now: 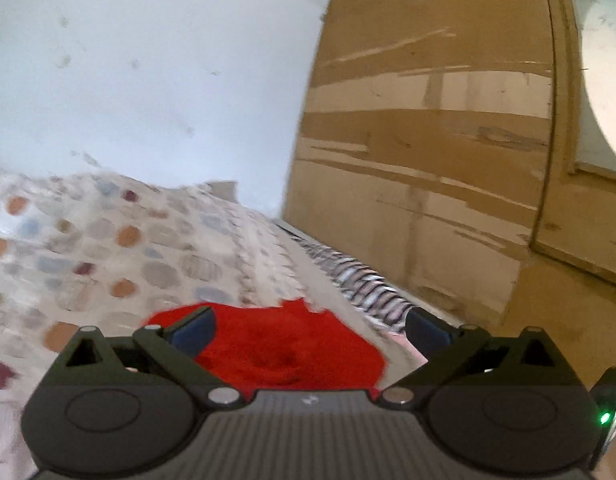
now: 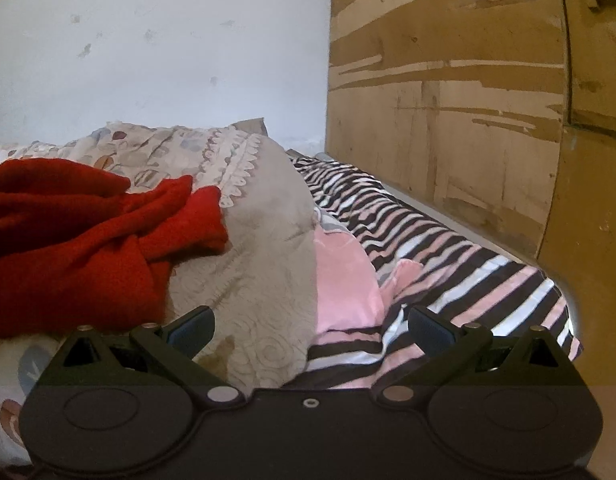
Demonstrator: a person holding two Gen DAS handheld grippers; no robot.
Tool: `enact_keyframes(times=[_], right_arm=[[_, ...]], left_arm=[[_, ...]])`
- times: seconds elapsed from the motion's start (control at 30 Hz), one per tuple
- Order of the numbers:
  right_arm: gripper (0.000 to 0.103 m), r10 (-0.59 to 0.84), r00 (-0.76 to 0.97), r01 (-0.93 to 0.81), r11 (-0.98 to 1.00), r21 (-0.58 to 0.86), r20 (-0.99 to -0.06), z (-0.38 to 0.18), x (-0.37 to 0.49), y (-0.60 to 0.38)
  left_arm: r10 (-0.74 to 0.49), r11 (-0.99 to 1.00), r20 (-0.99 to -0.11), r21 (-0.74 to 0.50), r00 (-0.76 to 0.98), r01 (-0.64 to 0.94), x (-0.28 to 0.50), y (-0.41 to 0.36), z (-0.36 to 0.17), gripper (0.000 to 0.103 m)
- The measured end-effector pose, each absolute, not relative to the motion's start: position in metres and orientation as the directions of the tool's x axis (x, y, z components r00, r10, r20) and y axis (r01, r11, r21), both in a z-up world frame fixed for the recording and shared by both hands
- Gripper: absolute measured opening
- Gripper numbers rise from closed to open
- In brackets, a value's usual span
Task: Fold small clothes
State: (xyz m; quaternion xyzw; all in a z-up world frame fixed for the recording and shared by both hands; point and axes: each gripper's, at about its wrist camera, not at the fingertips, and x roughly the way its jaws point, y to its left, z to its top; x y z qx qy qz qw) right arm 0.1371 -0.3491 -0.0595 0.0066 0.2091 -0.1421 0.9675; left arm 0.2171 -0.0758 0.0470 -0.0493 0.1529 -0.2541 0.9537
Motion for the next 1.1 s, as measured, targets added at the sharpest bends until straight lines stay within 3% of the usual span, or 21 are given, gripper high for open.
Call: enact_keyframes(times=[0.27, 0.4, 0.47, 0.67, 0.87, 1.0, 1.1], right_arm=[[0.103, -0.156, 0.931, 0.128, 0.986, -0.104, -0.331, -0.028, 0.154, -0.331], [0.103, -0.022, 0.950, -0.014, 0.994, -0.112, -0.311, 0.000, 0.175, -0.323], [0.103, 0.077, 0.940, -0.102, 0.993, -0.058, -0.333, 0.011, 0.190, -0.322], [0.103, 0.415, 0.798, -0.313, 0.905, 0.288, -0.436, 0.028, 0.254, -0.324], [0.103, 0.560, 0.673, -0.260, 0.791, 0.554, -0.483, 0.021, 0.314, -0.321], [0.102, 0.499, 0.639, -0.126, 0.818, 0.561, -0.585, 0.009, 0.345, -0.314], [0.096, 0.495, 0.632, -0.093, 0.812, 0.576, -0.596, -0.001, 0.356, -0.311]], left_arm=[[-0.388, 0.921, -0.389, -0.145, 0.836, 0.360, 0.222, -0.040, 0.016, 0.103], [-0.368, 0.930, -0.459, -0.163, 0.809, 0.330, 0.237, -0.029, -0.005, 0.103], [-0.365, 0.931, -0.476, -0.166, 0.800, 0.326, 0.243, -0.025, -0.014, 0.102], [-0.389, 0.920, -0.459, -0.143, 0.799, 0.366, 0.249, -0.022, -0.025, 0.100], [-0.421, 0.899, -0.445, -0.092, 0.790, 0.427, 0.244, -0.035, -0.027, 0.089], [-0.408, 0.905, -0.437, -0.077, 0.802, 0.418, 0.244, -0.039, -0.029, 0.082], [-0.417, 0.902, -0.428, -0.081, 0.802, 0.425, 0.245, -0.038, -0.029, 0.074]])
